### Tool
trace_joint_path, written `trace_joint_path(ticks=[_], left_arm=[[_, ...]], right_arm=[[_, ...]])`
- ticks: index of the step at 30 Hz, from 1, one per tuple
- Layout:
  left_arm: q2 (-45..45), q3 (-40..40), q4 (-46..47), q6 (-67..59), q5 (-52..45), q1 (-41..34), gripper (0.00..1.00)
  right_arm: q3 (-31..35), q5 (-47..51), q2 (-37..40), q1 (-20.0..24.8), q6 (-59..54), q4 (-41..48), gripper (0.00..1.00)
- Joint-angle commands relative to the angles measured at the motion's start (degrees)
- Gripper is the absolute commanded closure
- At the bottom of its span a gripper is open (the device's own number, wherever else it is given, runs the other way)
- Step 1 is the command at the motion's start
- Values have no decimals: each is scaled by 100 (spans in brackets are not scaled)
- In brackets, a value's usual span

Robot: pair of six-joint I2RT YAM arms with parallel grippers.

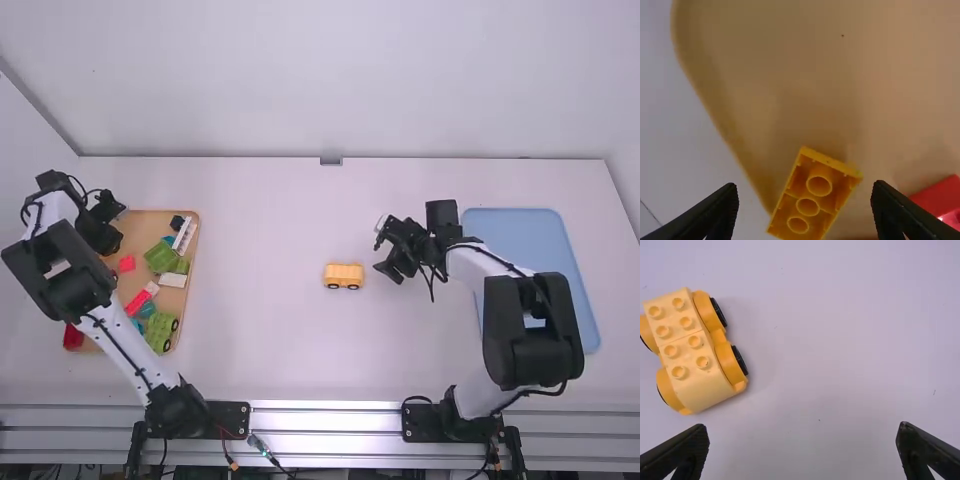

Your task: Assemble lego blocks to make yellow taxi

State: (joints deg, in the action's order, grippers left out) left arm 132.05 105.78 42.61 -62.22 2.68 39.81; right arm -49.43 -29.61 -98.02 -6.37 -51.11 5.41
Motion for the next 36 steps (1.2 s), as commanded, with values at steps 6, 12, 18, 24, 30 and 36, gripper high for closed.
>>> trace_joint_path(ticks=[6, 12, 18, 24, 30, 36], left_arm=[[44, -221, -55, -66, -24, 39, 29], [44, -400, -203, -22, -66, 186, 29], [44, -411, -142, -22, -76, 210, 33], [44, -411, -55, -20, -229, 210, 44], [44, -411, 24, -20, -330, 210, 55], [44, -411, 13, 181, -107, 227, 57]], right_arm=[[-42, -7, 101, -9, 33, 127, 1], [-42, 31, 101, -11, 33, 251, 1], [-42, 131, 101, -7, 31, 243, 1], [-42, 116, 101, 4, 33, 243, 1], [-42, 118, 101, 7, 35, 247, 1], [-42, 118, 101, 4, 33, 256, 1]])
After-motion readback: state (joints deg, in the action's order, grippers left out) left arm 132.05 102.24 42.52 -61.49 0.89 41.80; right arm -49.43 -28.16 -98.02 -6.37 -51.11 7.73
